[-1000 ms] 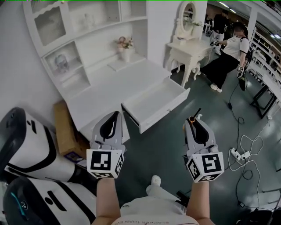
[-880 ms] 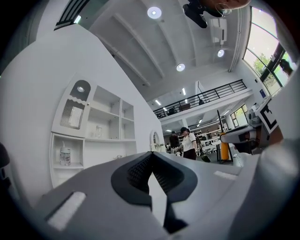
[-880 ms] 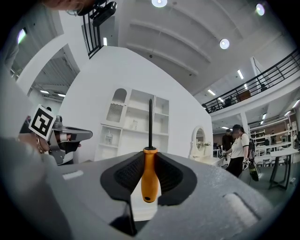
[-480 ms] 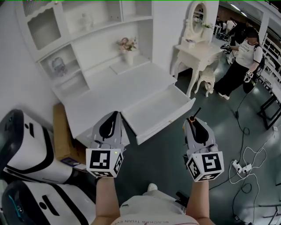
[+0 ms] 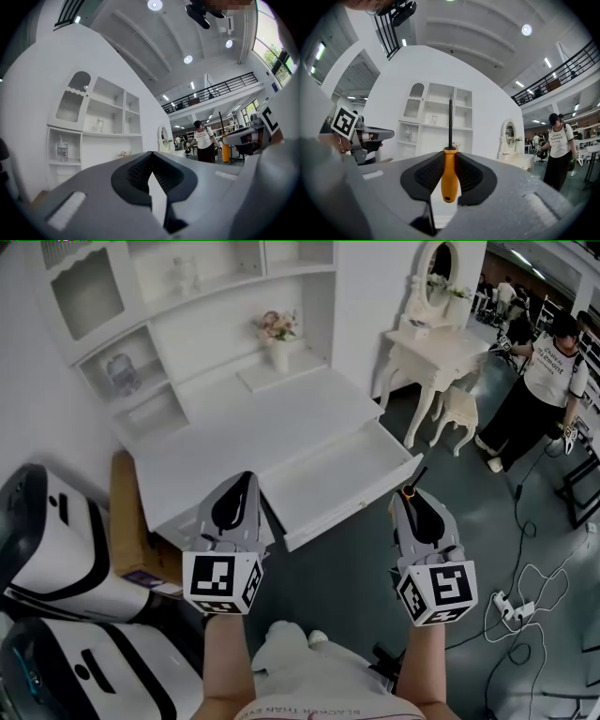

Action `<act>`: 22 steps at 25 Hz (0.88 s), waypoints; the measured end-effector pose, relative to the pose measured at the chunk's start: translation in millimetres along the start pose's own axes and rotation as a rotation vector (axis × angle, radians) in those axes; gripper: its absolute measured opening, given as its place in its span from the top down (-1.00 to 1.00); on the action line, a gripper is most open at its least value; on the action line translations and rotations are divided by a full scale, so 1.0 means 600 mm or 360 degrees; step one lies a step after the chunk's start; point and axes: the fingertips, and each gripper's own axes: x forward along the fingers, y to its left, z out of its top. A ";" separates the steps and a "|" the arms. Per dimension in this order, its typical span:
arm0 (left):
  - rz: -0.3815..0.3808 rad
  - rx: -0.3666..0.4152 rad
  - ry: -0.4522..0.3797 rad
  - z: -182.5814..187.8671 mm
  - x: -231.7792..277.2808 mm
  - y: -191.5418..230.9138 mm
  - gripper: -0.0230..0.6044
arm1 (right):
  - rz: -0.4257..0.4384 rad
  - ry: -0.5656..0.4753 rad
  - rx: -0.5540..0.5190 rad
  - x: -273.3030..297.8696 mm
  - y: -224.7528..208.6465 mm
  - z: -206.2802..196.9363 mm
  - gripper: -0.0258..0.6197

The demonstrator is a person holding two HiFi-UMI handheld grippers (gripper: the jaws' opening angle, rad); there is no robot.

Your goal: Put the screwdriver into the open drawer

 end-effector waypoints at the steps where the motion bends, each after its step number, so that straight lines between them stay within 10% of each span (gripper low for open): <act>1: 0.0002 0.0000 0.0007 -0.004 0.002 -0.001 0.86 | 0.0000 0.0005 0.0003 0.000 -0.002 -0.004 0.69; 22: -0.0084 -0.0023 0.0003 -0.027 0.119 0.035 0.86 | -0.0088 0.0059 -0.0012 0.090 -0.036 -0.029 0.69</act>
